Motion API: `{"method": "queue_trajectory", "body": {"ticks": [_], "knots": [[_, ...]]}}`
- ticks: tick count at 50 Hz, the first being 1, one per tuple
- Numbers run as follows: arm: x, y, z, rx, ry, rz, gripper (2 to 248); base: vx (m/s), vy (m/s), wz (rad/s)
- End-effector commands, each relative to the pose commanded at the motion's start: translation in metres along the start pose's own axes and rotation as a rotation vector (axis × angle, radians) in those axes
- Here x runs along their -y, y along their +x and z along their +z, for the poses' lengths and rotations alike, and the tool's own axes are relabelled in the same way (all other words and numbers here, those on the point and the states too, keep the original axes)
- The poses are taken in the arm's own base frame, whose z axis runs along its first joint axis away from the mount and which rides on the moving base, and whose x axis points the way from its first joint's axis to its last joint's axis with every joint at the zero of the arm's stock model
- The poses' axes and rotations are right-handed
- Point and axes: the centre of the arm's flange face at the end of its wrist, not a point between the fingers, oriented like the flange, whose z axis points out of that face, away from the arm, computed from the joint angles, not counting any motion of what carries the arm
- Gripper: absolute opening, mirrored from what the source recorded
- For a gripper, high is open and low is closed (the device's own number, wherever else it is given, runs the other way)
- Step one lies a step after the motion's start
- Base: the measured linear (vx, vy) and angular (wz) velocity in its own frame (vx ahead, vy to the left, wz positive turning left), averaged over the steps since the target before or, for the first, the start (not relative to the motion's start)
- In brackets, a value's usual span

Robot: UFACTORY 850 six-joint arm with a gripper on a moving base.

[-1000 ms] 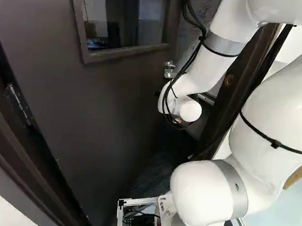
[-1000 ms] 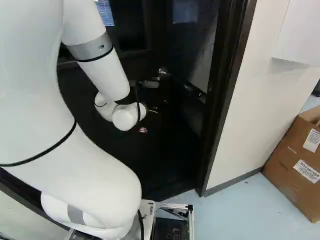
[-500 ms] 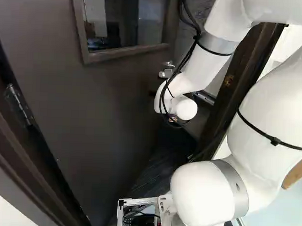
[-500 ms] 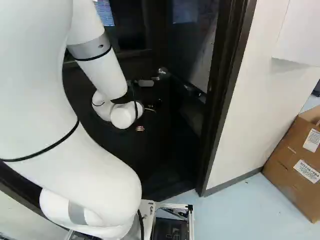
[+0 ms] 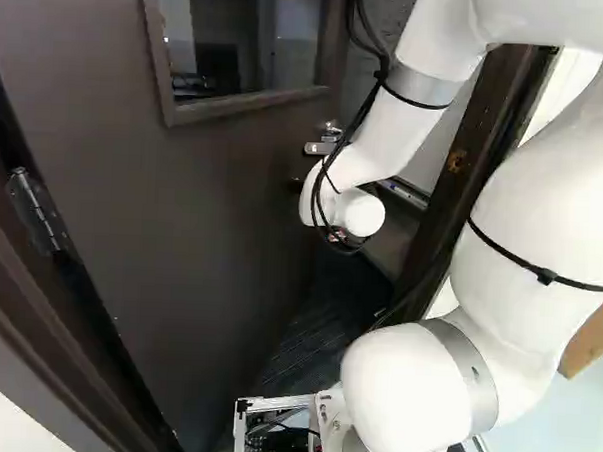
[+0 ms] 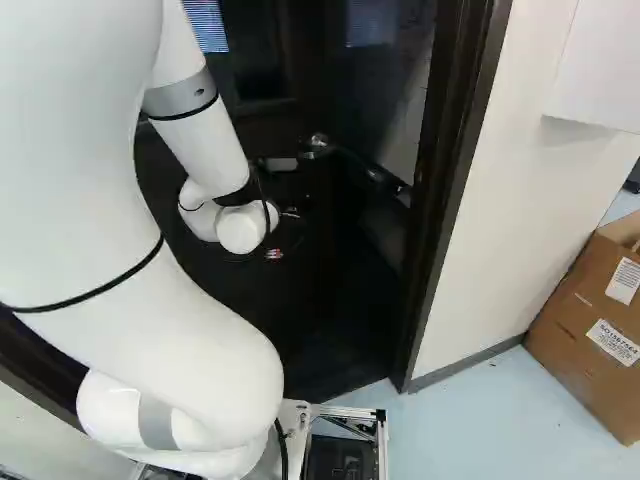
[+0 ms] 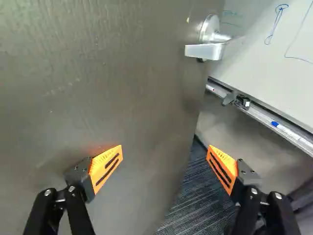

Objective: Open the door and move inside

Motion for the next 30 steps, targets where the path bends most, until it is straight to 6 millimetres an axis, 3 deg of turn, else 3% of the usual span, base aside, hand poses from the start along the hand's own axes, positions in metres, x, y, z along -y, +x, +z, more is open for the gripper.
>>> {"method": "queue_trajectory", "body": {"ticks": [30], "knots": [[0.032,0.004,0.015,-0.001,0.09,-0.036,247,0.0,0.0,0.0]]}}
